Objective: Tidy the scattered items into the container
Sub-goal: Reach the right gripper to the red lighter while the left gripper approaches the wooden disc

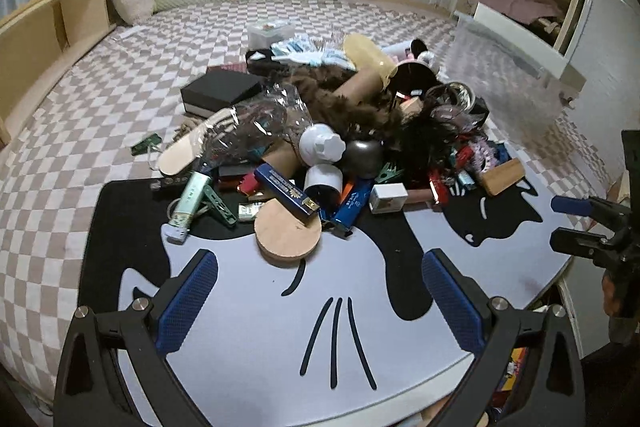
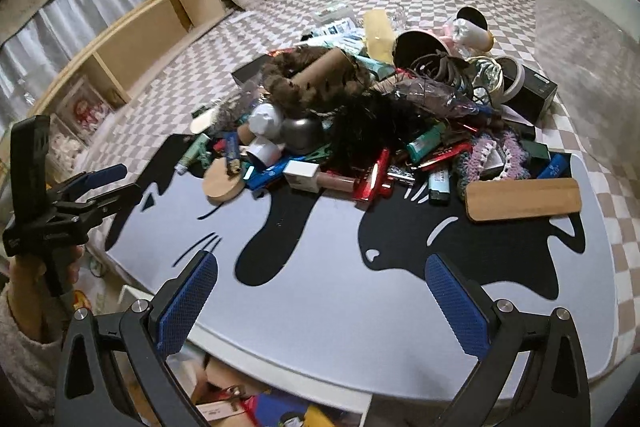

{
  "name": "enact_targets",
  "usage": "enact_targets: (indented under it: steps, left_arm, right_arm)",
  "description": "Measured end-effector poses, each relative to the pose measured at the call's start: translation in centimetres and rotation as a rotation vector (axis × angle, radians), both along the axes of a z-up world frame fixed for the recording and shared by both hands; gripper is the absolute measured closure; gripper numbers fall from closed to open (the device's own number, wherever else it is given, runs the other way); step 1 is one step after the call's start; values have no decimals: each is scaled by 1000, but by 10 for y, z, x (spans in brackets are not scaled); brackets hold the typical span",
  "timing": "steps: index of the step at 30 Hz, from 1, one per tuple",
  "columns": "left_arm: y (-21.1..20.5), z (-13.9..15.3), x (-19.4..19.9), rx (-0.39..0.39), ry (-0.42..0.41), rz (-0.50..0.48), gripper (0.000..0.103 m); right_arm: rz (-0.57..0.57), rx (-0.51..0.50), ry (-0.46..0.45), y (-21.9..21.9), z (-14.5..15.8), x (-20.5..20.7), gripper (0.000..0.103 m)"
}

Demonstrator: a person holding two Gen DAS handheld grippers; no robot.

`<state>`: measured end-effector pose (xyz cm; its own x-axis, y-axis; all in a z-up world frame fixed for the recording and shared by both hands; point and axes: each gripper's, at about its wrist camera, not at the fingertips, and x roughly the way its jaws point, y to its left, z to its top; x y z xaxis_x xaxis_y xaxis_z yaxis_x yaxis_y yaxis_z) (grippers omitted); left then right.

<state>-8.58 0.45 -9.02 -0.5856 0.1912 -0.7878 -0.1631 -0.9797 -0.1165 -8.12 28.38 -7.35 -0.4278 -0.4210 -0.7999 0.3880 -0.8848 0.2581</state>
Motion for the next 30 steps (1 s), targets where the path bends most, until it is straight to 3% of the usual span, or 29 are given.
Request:
enact_targets:
  steps: [6,13,22,27,28,30]
  left_arm:
    - [7,-20,-21,-25,-36,-25,2]
    - [-1,-44,-46,0,-85,2,5]
    - [-10,-72,-57,-38,-129,15,5]
    - [-12,-78,-61,-52,-146,9,5]
    - [-12,-80,-63,-58,-151,6,5]
    - [-12,-82,-66,-64,-157,2,5]
  right_arm:
    - [-1,30,-22,-5,-19,-19,2]
    - [-4,43,-49,-8,-35,-41,34]
    - [-32,95,-63,-21,-62,-81,63]
    - [-63,111,-71,-29,-74,-105,73]
    - [-65,113,-77,-31,-77,-109,81]
    - [-71,119,-85,-33,-82,-116,86]
